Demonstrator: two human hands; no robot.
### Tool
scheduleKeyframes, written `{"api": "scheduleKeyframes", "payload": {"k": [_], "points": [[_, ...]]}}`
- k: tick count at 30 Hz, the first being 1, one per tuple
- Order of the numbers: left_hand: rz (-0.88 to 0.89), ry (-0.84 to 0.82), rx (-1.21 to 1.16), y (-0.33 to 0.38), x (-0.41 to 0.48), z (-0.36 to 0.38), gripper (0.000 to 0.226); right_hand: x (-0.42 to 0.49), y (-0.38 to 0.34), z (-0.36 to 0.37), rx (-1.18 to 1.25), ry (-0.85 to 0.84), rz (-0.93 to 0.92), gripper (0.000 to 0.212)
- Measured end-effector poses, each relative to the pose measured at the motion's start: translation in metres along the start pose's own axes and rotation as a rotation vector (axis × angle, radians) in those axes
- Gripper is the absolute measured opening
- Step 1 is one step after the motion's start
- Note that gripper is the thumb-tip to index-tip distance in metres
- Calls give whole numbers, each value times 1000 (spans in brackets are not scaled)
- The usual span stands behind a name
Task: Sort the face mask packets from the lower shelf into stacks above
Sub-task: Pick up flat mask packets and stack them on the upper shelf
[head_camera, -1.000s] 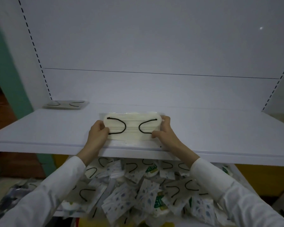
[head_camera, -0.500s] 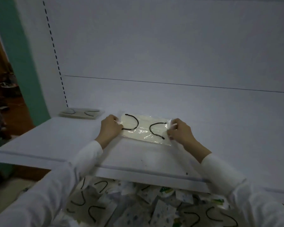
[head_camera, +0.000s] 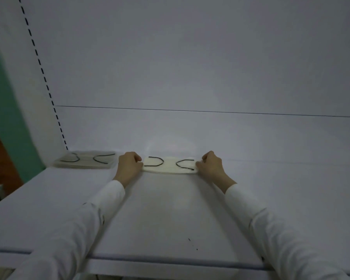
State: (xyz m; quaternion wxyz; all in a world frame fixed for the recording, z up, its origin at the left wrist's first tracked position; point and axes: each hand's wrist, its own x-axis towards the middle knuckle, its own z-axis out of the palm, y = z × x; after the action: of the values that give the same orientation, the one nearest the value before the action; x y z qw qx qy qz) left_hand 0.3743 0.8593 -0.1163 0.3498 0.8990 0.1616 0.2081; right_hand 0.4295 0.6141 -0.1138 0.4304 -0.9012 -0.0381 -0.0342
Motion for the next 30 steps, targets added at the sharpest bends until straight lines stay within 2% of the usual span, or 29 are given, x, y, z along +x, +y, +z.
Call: {"api": "scheduleKeyframes", "payload": {"k": [8,12,14,18,26,30], "points": [[29,-22,-37,-11,8,8,20,5,-2,3,-96,-35,8,27],[44,-203,8,-2,4,2,53,2,0,-2,-238,5,56,57],[66,-264,84,-2,5,3,61,0,0,-2,-285,-28,32,68],[73,-250,125,-3,7,10,60,-4,-1,8,-416,-85,-66,71],[57,-258,143,0,1,7,69,-12,-4,8,-407,-60,-103,79],[93,-193,178,13,-16,-4,58,-24,-5,-9,-461,-75,-187,75]]}}
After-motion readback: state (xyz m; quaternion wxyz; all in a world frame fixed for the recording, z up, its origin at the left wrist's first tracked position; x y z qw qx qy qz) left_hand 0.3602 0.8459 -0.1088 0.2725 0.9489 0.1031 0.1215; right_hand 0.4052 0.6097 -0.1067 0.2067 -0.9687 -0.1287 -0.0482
